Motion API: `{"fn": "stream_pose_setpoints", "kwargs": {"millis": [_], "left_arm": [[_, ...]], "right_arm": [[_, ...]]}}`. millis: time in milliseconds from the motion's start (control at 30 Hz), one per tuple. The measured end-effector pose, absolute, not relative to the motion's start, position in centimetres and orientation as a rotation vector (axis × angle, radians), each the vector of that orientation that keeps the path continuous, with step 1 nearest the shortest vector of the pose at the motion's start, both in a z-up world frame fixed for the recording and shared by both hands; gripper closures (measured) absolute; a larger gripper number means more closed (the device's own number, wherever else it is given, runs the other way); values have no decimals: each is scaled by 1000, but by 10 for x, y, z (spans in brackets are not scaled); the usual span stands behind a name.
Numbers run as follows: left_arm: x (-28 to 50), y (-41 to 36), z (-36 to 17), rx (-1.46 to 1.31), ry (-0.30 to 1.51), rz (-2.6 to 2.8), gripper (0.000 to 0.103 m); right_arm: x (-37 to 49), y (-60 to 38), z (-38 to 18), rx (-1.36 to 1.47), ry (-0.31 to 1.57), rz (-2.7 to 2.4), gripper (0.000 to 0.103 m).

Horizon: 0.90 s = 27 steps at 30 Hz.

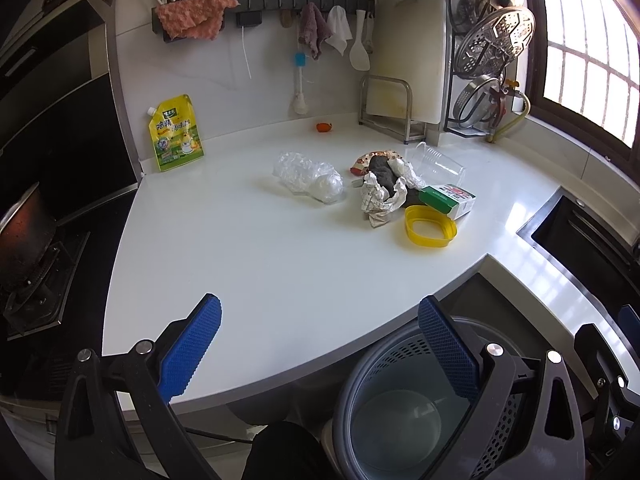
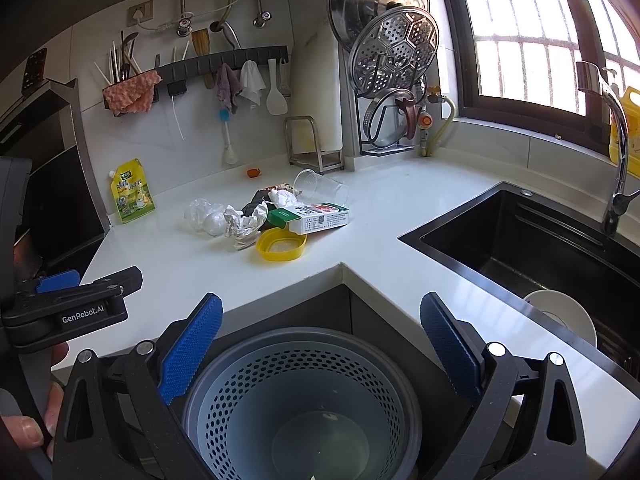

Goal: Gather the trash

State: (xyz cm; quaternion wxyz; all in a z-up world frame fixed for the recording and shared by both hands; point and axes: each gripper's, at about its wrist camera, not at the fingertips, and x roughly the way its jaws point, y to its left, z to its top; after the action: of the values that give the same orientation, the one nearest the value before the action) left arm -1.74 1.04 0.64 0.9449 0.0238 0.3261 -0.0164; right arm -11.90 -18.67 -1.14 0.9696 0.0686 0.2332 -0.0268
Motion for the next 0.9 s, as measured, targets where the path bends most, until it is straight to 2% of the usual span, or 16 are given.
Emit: {"fn": "stream_pose_setpoints", "kwargs": {"millis": [900], "left_arm": [[-17,8,4,53,674,-34,6]], "right_arm": [[-120,-187,-13,140,473,-54,8]]}}
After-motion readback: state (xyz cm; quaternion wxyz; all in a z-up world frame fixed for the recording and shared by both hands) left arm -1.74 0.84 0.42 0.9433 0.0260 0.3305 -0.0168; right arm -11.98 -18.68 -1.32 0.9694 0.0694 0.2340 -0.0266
